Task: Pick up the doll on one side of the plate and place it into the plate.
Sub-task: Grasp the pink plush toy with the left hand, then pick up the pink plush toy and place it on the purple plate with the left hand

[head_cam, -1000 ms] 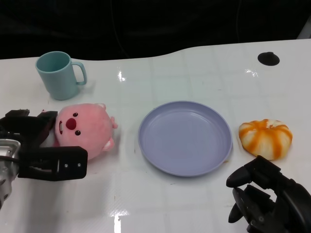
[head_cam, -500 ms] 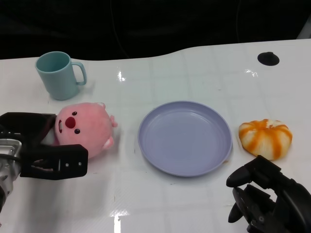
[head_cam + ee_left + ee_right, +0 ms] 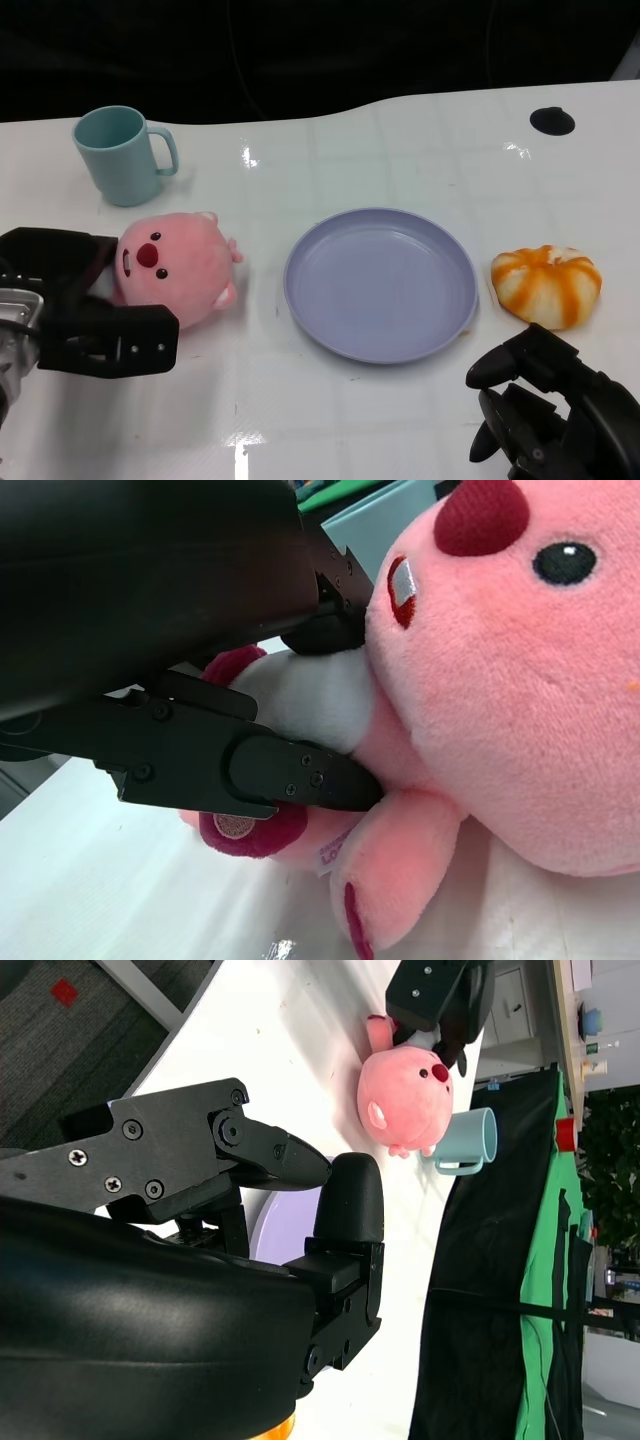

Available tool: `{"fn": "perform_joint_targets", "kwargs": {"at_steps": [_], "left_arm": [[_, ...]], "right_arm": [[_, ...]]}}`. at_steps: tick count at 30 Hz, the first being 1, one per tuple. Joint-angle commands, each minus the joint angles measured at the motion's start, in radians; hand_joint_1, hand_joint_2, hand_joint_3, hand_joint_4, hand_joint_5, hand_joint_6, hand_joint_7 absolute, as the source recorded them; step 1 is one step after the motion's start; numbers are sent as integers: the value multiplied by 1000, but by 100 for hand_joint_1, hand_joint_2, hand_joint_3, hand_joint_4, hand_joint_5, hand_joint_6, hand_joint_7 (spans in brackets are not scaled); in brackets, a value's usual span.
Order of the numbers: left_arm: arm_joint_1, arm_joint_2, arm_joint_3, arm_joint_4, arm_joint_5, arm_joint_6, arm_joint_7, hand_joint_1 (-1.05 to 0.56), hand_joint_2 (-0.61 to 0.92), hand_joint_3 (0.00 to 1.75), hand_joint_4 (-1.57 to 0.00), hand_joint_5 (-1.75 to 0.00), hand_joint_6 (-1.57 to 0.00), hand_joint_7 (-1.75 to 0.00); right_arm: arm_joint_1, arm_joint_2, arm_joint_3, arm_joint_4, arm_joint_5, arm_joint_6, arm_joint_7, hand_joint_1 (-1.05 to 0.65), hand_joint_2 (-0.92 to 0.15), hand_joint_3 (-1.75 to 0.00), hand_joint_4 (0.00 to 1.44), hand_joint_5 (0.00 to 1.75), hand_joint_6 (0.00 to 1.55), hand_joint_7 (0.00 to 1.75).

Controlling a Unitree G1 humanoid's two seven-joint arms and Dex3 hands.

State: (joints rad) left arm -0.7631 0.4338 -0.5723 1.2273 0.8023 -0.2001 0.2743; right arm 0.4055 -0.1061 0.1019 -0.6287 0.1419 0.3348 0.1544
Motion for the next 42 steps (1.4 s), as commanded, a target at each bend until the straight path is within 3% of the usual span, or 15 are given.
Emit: {"fn": "perform_joint_targets", "kwargs": {"at_steps": [1, 6, 14, 18, 30, 34, 37, 42], "left_arm": [[44, 22, 2, 12, -10, -33, 46, -22, 92, 9, -74, -174, -69, -141], [56, 42, 3, -2, -15, -78, 123, -21, 92, 6, -80, -175, -70, -137], [87, 70, 46, -75, -46, -115, 179, -17, 92, 15, -82, -175, -62, -165], [105, 82, 75, -112, -56, -110, 175, -16, 91, 16, -83, -175, -58, -174], [166, 114, 162, -269, -115, -97, 128, -17, 90, 24, -85, -175, -61, -175], [189, 118, 196, -341, -138, -115, 126, -15, 58, 81, -87, -175, -63, -175], [201, 111, 217, -423, -159, -111, 85, -18, 54, 94, -89, -175, -66, -175], [210, 92, 233, -531, -164, -80, 29, -17, 51, 97, -86, -175, -66, -175]], "right_arm": [[2, 0, -8, -23, 12, 9, -5, -31, -92, -59, 50, 172, 37, 164], [2, 0, -10, -32, 16, 18, -6, -30, -92, -60, 50, 173, 37, 164], [4, -11, -17, -32, 18, 8, 2, -31, -92, -60, 49, 173, 37, 165], [3, -11, -18, -33, 22, 12, 2, -31, -92, -61, 49, 174, 37, 165], [9, -11, -16, -43, 29, 27, 0, -31, -92, -60, 49, 174, 36, 166], [7, -8, -16, -42, 31, 33, -2, -31, -92, -60, 48, 174, 36, 166], [8, -9, -14, -38, 28, 26, 1, -31, -92, -60, 48, 174, 35, 166], [9, -6, -14, -33, 28, 21, 0, -30, -92, -60, 48, 175, 36, 167]]}}
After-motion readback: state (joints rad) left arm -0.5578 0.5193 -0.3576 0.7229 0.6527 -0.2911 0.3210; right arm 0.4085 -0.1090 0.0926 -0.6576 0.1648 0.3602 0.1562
